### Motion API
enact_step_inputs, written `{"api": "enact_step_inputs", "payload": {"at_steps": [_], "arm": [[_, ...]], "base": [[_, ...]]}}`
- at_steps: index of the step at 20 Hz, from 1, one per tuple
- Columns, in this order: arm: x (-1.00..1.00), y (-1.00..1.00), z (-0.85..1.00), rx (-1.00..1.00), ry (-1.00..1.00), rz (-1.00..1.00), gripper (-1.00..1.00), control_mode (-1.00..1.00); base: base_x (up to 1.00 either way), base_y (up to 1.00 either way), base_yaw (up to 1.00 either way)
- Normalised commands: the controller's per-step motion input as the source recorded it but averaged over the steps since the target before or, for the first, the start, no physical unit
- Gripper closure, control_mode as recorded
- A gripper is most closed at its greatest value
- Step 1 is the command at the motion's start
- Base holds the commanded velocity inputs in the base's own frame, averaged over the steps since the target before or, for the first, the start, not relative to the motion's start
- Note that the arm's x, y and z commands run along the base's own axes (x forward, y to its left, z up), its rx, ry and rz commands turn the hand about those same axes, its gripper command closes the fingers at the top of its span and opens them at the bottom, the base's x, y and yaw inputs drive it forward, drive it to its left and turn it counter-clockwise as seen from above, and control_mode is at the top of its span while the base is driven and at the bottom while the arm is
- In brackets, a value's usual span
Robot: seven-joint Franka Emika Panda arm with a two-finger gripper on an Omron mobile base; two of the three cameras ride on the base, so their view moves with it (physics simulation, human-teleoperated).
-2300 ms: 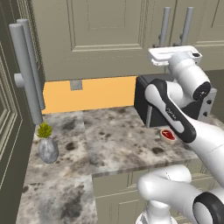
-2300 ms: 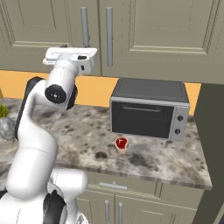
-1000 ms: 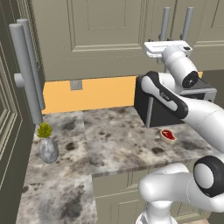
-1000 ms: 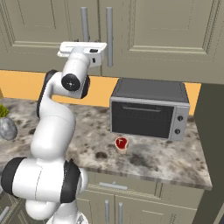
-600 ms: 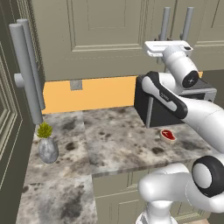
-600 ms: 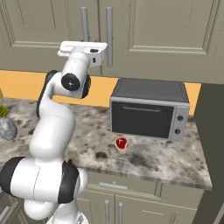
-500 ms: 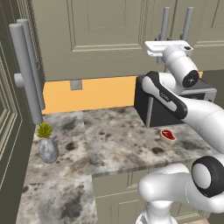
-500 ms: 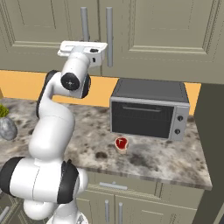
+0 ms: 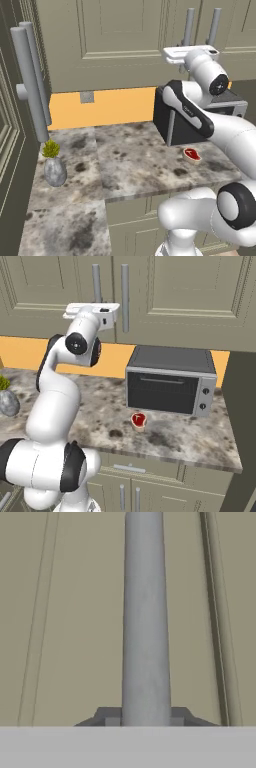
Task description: Retrieve the bowl from the cabinet, then place the raw meat into the bowl to avoid contamination.
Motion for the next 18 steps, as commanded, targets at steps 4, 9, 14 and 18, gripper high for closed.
{"api": "enact_step_inputs", "payload": {"at_steps": [4,9,14,18], "arm": [[-0.1,0.35,0.0,-0.07,0.15,0.04,1.0,-1.0],[-0.27,0.14,0.0,-0.08,0.19,0.01,1.0,-1.0],[-0.51,0.0,0.0,-0.06,0.16,0.0,1.0,-1.0],[-0.67,0.0,0.0,-0.04,0.15,-0.01,1.0,-1.0]], "base": [[0.0,0.0,0.0],[0.0,0.0,0.0],[0.0,0.0,0.0],[0.0,0.0,0.0]]}}
